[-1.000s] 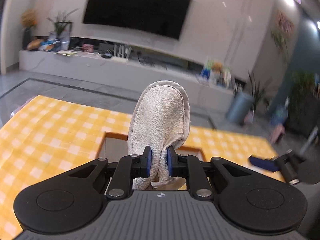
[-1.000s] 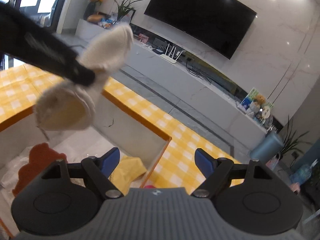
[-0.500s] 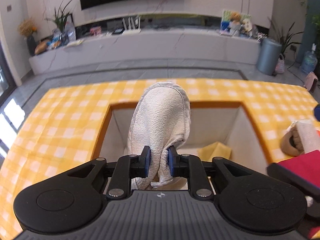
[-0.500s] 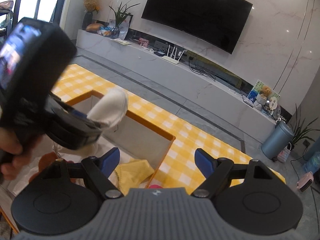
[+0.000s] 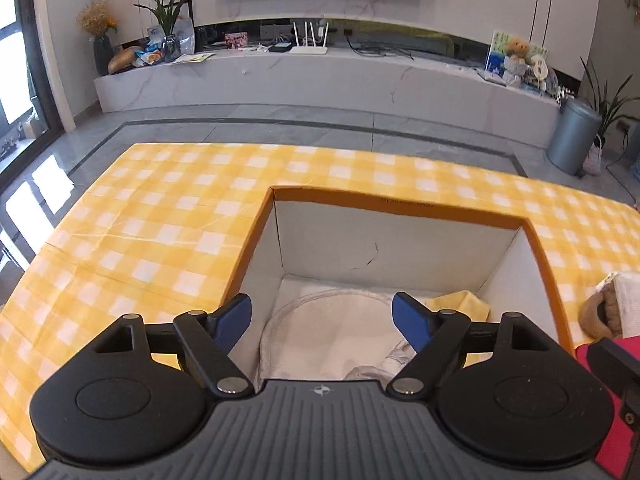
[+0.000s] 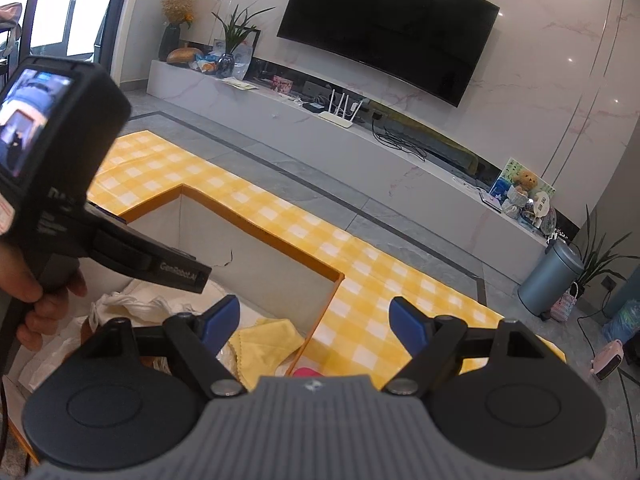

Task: Organize soft objects
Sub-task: 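Lower the grey pad into the box and open the left tool, then move both tools back over the remaining items on the mat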

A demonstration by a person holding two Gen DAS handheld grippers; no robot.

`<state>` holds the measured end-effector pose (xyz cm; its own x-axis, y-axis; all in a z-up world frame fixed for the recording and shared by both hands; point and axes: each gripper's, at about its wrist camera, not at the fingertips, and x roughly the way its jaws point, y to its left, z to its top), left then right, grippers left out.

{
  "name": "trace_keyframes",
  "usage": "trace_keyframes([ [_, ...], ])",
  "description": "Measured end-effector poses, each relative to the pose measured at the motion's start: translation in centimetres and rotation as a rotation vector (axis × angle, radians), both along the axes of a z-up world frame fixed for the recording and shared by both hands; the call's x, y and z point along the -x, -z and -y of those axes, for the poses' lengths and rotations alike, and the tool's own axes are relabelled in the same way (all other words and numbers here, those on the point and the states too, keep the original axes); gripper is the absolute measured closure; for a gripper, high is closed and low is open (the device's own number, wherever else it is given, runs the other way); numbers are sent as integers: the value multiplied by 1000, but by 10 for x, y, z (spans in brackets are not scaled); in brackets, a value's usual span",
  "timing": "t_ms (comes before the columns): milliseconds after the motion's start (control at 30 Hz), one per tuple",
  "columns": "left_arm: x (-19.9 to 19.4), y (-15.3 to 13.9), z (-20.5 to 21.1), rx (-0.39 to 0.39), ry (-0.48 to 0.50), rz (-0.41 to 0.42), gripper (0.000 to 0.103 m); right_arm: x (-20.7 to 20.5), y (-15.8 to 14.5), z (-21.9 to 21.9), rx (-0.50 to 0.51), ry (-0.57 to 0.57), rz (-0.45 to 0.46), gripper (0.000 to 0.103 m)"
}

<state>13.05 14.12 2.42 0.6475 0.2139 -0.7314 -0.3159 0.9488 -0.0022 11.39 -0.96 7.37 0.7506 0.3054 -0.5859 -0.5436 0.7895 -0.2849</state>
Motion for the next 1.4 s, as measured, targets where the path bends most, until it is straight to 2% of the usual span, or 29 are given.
trace_keyframes([
  [133, -1, -5, 1, 7, 9, -9, 8, 3, -3, 0, -12, 8, 6, 22],
  [233, 1, -6, -4, 82, 18, -25, 8, 3, -6, 1, -39, 20, -1, 22],
  [300, 3, -8, -7, 101, 10, -17, 8, 2, -8, 1, -51, 25, -13, 22],
  [533, 18, -25, -10, 98, 10, 31, 8, 9, -13, -1, -65, 15, -16, 22],
  [700, 33, -38, 0, 50, 49, 57, 7, 16, -21, 3, -87, 15, -12, 22],
  [833, 45, -54, 16, 61, 92, 125, 6, 22, -31, 13, -95, 28, 6, 22],
  [967, 59, -69, 34, 64, 145, 194, 5, 29, -43, 31, -97, 45, 27, 22],
  [1133, 68, -78, 49, 185, 260, 245, 4, 36, -54, 65, -88, 77, 56, 22],
  [1267, 70, -80, 73, 148, 294, 267, 4, 41, -59, 101, -74, 114, 71, 22],
  [1400, 66, -78, 90, 192, 325, 264, 4, 40, -60, 144, -79, 190, 75, 21],
])
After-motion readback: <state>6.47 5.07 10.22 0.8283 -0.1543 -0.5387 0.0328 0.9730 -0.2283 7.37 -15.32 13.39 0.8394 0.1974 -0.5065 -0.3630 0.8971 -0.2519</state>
